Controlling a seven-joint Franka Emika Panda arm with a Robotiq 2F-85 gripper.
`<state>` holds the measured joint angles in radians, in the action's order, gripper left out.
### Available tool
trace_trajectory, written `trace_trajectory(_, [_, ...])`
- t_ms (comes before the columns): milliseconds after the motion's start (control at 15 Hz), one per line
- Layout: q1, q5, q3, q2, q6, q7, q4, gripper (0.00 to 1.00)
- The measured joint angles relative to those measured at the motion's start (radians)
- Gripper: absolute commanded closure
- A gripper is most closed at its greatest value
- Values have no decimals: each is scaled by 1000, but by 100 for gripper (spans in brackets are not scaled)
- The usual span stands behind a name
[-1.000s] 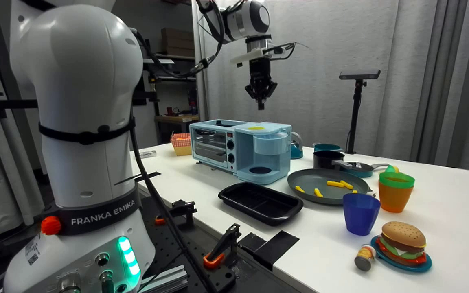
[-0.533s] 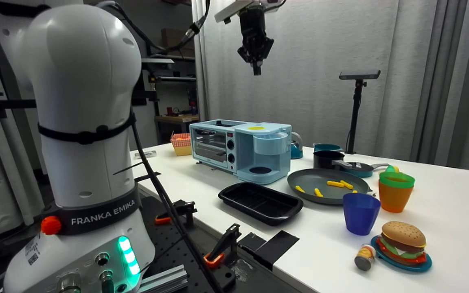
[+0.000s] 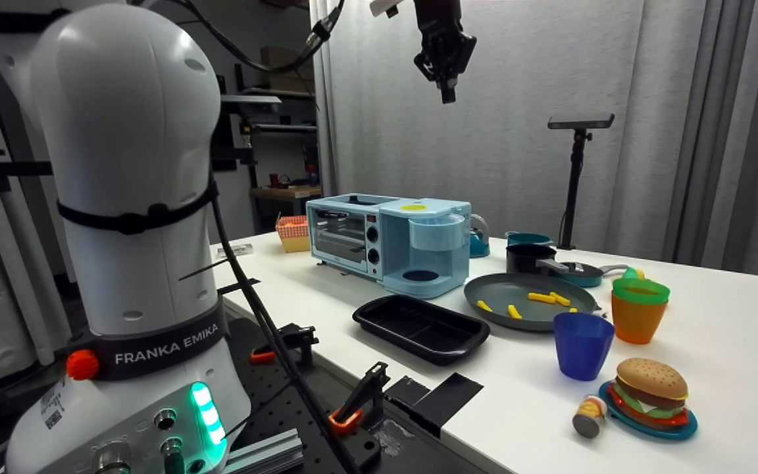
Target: Press the top of the coffee maker to open the bowl and push it back to close it
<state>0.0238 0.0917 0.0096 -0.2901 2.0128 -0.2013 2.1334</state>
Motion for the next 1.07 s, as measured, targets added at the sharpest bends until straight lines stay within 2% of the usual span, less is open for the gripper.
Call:
trace_trajectory(467, [-26,-16,-13,175,113,-12,-18,100])
trace_trajectory(1067, [-36,-78,-33,343,125,-18,-95,100])
